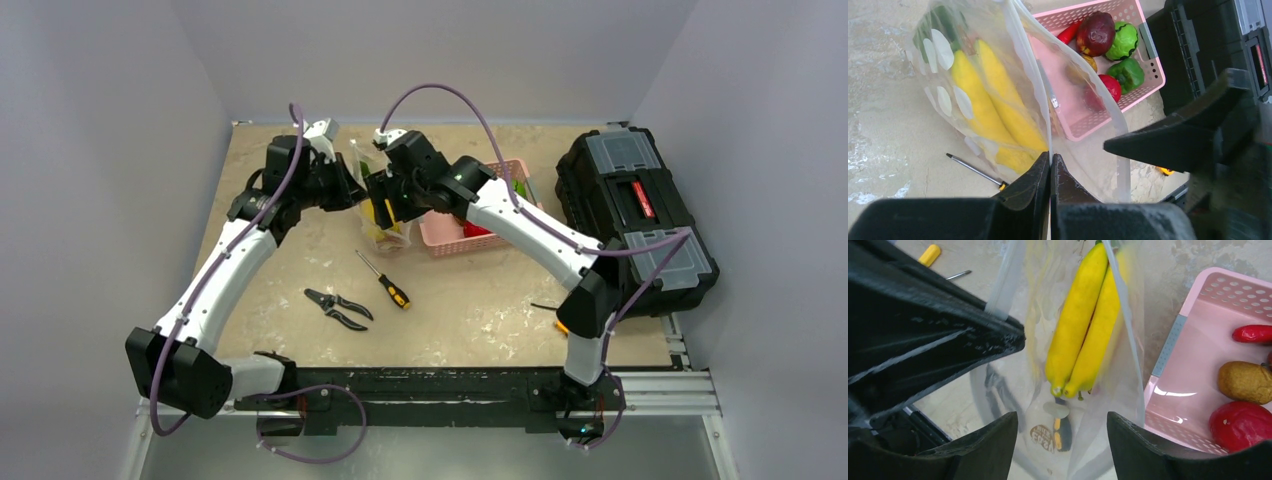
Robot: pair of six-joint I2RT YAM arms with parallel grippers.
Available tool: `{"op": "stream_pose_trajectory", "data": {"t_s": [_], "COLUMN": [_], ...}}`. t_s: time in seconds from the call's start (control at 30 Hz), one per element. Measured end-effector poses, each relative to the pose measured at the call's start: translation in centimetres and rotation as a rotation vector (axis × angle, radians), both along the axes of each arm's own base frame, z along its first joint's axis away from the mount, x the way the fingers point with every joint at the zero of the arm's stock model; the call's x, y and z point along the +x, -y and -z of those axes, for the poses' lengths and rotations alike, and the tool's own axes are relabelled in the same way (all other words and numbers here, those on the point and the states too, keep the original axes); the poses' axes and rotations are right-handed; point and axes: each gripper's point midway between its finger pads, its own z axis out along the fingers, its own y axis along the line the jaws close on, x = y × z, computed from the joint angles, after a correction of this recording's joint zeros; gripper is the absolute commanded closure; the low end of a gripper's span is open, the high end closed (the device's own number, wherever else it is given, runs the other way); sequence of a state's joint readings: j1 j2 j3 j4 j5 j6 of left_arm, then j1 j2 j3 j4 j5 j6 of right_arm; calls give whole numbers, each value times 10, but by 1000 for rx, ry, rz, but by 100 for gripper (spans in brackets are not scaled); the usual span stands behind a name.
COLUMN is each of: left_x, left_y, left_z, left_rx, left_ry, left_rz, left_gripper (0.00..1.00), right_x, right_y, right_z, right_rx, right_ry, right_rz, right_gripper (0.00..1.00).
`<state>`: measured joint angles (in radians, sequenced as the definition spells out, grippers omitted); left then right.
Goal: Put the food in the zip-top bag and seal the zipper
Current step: Place the fake fruit in the zipper food storage bag, then pick up the fake fruit from the bin.
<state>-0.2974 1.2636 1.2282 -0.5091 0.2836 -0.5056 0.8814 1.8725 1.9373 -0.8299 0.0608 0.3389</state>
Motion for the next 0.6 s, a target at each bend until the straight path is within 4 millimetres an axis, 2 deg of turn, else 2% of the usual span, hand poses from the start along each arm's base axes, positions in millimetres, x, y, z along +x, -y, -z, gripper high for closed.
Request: {"op": "stream_pose_trajectory", "data": {"t_s": [0.1,0.2,0.27,0.37,0.47,0.53,0.6], "left_x": [3,5,6,6,6,5,5], "left_y": [-2,-3,-3,-4,-4,-4,-4], "left_z": [4,8,11,15,17,19,20], "left_rx": [-5,-4,-4,-1,1,2,3], "left_ry": [-16,-31,-42,-57,-66,-75,-81], "left_rz": [-13,-18,-21,-23,-24,-24,-24], "left_gripper": [100,100,100,100,100,100,100], "right_x": [-4,-6,-7,4,23,37,44], "right_y": [6,18,33,71,116,148,169], "right_z": [-16,-45,-65,-85,-81,-65,-40], "right_rx": [30,83,128,192,207,178,131], "right_ry": [25,85,134,194,225,235,220], "right_rz": [1,24,51,141,266,364,427], "right_gripper": [39,41,42,41,36,33,30]}}
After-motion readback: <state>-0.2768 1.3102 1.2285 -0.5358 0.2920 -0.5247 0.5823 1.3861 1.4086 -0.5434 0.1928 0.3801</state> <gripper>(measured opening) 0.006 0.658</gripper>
